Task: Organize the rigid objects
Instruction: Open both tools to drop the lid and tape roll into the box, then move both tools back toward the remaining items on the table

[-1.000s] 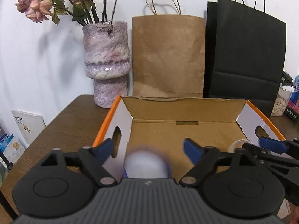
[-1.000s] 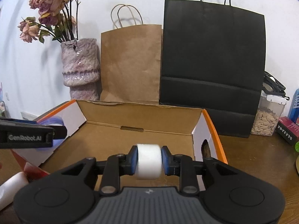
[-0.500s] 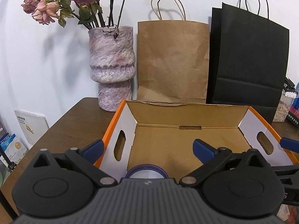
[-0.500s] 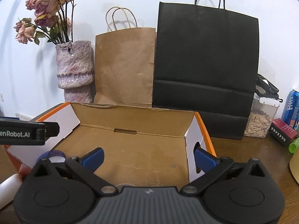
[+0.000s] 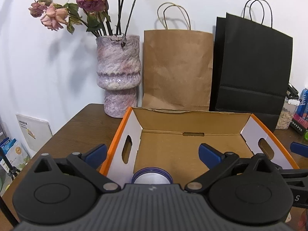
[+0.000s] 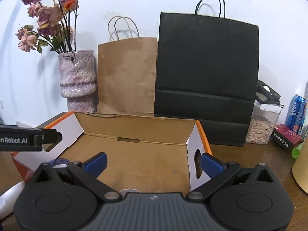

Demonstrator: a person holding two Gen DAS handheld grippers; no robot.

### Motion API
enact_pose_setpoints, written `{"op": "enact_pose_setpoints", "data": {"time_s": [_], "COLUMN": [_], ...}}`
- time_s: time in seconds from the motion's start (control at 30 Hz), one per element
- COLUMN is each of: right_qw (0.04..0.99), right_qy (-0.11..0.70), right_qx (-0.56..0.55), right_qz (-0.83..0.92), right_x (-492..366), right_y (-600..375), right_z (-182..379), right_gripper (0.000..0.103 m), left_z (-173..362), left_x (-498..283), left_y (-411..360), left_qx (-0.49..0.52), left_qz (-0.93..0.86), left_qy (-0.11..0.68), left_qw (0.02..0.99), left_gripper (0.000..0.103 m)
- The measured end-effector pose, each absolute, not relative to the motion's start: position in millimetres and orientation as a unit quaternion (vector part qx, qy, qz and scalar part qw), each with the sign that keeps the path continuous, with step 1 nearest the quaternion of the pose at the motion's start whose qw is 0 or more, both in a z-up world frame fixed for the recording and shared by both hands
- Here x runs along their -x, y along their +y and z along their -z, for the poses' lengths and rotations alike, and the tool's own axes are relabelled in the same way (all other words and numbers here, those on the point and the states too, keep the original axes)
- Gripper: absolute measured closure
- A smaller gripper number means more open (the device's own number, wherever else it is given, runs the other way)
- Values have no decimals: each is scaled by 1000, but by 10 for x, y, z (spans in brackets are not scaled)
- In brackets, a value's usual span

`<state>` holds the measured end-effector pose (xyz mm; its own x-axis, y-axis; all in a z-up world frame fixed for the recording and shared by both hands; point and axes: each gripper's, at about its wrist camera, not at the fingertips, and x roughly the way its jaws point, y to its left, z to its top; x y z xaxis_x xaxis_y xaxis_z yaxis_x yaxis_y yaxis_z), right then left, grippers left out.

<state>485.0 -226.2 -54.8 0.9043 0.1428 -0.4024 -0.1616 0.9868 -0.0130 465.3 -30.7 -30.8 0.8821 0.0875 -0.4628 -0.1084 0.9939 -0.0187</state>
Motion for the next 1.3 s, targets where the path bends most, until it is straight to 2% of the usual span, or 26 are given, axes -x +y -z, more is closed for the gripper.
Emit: {"op": "enact_pose_setpoints", "data": {"time_s": [0.67,1.3], "right_qw": [979,976], "right_qy": [187,197], "right_qx": [21,28], "right_qz": [-79,-87], "right_x": [-3987,-3054], "right_y": [-2327,-2149], "right_z": [402,418], "right_gripper": [0,0], "left_z": [133,213], "left_x": [-3777,-2898], "left_y": [-107,235], "left_qx": [32,23], "left_qz": [-50,-56], "left_qy": [216,235], "left_qw": [975,970], "left_gripper": [0,0]}}
